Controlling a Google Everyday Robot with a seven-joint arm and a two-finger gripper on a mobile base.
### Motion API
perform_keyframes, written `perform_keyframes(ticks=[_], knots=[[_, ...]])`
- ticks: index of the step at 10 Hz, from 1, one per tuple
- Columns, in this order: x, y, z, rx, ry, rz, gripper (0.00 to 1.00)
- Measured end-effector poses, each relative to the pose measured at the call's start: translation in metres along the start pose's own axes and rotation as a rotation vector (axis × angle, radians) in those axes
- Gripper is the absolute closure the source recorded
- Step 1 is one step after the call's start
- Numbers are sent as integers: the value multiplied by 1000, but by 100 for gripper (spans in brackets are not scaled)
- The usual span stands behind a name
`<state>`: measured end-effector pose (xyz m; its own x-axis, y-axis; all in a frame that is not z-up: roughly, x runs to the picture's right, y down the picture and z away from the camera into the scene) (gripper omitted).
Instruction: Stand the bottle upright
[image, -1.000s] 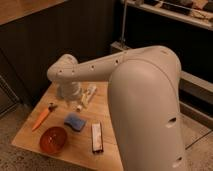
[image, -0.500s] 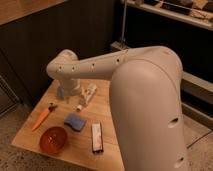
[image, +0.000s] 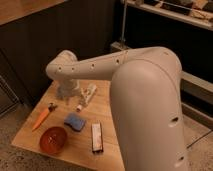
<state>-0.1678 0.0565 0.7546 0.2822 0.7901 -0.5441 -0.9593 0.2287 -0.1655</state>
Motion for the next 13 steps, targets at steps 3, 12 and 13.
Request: perform_keyframes(ticks=[3, 12, 13], knots=[[0, 14, 6, -18, 29, -224, 35], [-8, 26, -2, -85, 52, -636, 35], [-12, 26, -5, -92, 53, -697, 35]])
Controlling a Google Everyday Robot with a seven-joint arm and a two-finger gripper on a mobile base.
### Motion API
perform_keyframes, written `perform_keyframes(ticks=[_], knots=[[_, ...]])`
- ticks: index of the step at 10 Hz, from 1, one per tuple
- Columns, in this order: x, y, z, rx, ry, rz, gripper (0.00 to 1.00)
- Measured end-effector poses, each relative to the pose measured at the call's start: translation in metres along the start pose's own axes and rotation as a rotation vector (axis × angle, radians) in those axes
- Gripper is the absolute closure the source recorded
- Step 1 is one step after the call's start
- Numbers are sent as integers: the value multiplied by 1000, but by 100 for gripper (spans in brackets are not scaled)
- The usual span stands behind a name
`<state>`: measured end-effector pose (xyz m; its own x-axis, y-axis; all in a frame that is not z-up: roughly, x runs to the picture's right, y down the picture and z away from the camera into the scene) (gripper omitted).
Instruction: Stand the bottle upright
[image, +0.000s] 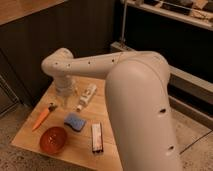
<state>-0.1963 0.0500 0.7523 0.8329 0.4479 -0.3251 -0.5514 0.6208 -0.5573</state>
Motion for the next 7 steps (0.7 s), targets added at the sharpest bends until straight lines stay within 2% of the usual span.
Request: perform_keyframes(ticks=[2, 3, 5, 7], knots=[[-5, -4, -7, -11, -2, -102, 35], [-7, -5, -9, -14, -2, -131, 35], [-7, -4, -9, -17, -5, -147, 35], [-16, -9, -11, -2, -20, -234, 35]])
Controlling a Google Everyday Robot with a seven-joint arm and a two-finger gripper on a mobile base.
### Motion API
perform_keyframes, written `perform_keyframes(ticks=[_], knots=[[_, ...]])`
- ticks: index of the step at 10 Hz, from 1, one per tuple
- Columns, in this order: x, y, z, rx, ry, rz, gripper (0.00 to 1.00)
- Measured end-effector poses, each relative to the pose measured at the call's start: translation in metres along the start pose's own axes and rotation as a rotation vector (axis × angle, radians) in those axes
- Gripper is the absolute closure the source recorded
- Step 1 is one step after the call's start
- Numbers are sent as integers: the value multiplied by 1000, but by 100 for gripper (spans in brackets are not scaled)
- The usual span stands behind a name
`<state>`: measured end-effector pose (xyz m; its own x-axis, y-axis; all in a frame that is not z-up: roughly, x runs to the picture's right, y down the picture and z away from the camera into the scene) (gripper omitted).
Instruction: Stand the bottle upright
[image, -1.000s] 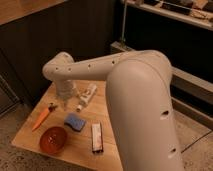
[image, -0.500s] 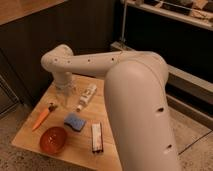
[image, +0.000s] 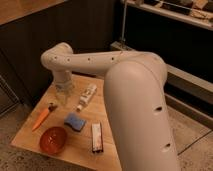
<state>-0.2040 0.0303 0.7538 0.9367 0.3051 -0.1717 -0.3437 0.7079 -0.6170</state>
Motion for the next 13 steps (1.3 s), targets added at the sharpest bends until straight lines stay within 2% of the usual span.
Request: perform_keyframes(ticks=[1, 2, 4, 7, 9, 11, 13], knots=[[-2, -6, -3, 12, 4, -66, 35], [-2, -17, -10, 30, 22, -168, 35], [2, -29, -21, 38, 68, -341, 35], [15, -39, -38, -14, 156, -607, 35], [20, -41, -45, -42, 182, -696, 35], [21, -42, -45, -46, 183, -718, 35], [16, -39, -42, -53, 133, -761, 35]])
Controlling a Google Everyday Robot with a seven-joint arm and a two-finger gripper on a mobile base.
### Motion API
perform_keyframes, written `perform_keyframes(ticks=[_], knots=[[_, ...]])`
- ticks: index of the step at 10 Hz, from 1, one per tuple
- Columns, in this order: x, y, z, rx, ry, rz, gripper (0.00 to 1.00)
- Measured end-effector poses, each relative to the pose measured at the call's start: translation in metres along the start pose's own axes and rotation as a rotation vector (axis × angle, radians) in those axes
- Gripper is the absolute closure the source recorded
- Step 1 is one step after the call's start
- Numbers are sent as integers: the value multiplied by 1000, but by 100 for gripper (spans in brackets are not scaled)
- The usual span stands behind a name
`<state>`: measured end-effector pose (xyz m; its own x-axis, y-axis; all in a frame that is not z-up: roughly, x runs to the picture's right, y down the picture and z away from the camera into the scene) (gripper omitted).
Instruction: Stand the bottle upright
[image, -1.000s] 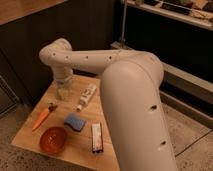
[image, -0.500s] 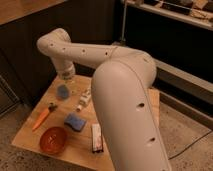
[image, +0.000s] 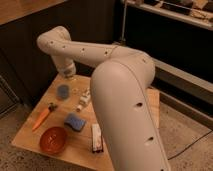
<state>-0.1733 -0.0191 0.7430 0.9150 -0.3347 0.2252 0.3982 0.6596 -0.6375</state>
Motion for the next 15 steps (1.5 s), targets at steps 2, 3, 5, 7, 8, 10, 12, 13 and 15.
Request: perform_keyframes(ticks=[2, 3, 5, 7, 8, 10, 12, 13, 15], knots=[[-11, 2, 6, 20, -103, -115, 35], [-17, 8, 11, 26, -170, -217, 35], [-19, 19, 15, 26, -241, -340, 35], [-23, 27, 16, 36, -297, -435, 35], [-24, 28, 17, 38, -306, -453, 35], [-29, 27, 18, 45, -313, -476, 35], [-40, 35, 34, 31, -299, -569, 35], [-48, 42, 45, 15, -287, -637, 35], [-45, 51, 58, -8, -262, -702, 35]])
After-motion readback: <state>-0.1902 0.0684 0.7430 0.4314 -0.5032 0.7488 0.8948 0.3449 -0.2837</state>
